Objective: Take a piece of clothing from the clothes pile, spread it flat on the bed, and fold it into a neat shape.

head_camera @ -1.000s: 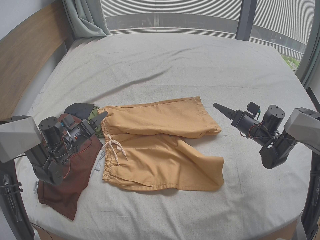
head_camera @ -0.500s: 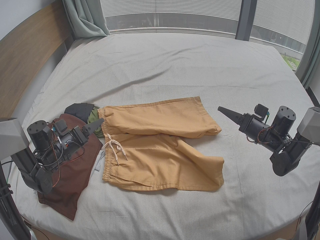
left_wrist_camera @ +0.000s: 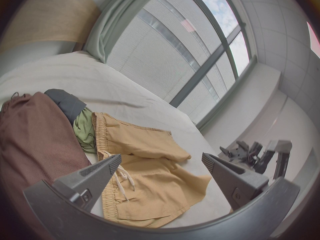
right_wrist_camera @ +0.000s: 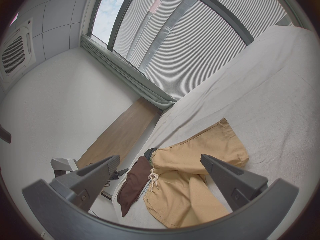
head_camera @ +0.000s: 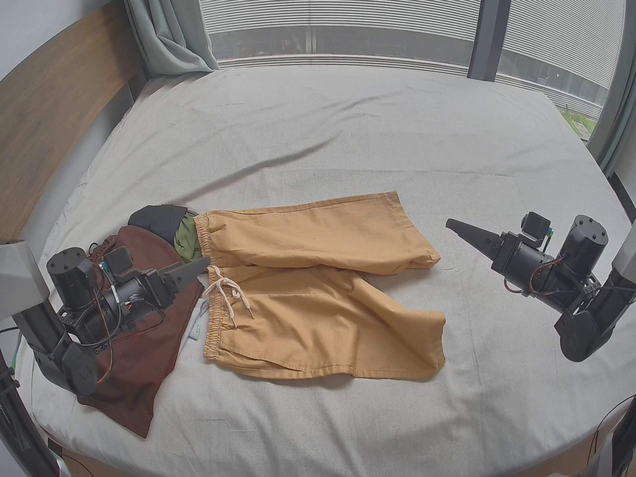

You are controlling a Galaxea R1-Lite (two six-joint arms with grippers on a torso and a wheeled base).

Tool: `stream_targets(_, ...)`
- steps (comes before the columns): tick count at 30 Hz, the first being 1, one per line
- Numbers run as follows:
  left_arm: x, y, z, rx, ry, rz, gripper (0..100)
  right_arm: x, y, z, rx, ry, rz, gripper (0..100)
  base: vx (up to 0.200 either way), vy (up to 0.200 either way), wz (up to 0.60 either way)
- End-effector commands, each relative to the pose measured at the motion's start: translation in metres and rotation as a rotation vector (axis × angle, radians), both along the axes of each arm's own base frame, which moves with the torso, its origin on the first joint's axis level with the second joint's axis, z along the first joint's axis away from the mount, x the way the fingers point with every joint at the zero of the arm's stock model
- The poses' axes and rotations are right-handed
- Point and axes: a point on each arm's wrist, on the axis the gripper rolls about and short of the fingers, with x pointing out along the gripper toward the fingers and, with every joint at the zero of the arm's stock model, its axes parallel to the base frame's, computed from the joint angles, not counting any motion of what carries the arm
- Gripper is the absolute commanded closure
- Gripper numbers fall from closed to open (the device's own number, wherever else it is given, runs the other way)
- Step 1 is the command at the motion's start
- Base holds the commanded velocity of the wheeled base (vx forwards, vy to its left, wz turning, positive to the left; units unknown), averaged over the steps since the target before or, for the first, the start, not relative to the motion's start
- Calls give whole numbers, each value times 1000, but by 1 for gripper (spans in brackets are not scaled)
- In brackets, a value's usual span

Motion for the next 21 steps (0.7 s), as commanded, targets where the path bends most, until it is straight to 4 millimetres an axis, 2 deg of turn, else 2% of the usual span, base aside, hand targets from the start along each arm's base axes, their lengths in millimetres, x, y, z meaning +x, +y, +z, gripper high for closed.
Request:
stream_targets(1,-7,0,-10,77,-5,-39,0,3,-2,-14,-11,47,-11,0,0,0,0)
stream_targets(9,-11,3,-15,120,-8,-36,0,10,-1,-55,-98,118,-13,0,0,0,0)
stream_targets(15,-11,3,-16,137,-16,-40,0,10,-2,-67,-107,159,-14,0,0,0,0)
stream_targets(21,-8,3,-25,154,4,-42,0,9,-6,-89,-120,240,-25,0,0,0,0)
